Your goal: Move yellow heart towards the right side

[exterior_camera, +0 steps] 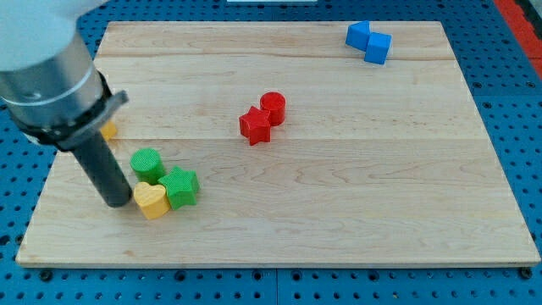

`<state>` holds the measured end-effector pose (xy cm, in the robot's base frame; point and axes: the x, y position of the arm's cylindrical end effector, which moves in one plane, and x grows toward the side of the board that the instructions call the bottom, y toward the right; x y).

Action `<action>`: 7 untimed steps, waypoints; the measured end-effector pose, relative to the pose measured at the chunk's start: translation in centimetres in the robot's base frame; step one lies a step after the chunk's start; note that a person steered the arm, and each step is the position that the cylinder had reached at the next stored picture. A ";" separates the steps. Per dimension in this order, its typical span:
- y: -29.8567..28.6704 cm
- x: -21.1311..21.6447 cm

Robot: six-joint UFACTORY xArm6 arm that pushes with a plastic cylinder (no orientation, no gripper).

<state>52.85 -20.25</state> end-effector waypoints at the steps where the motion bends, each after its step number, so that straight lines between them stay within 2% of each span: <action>1: 0.4 -0.6; 2: 7.1 1.2; 3: 10.9 2.1; 5: 2.5 3.4; 6: 6.9 5.2; 7: 14.2 5.0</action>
<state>57.82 -6.03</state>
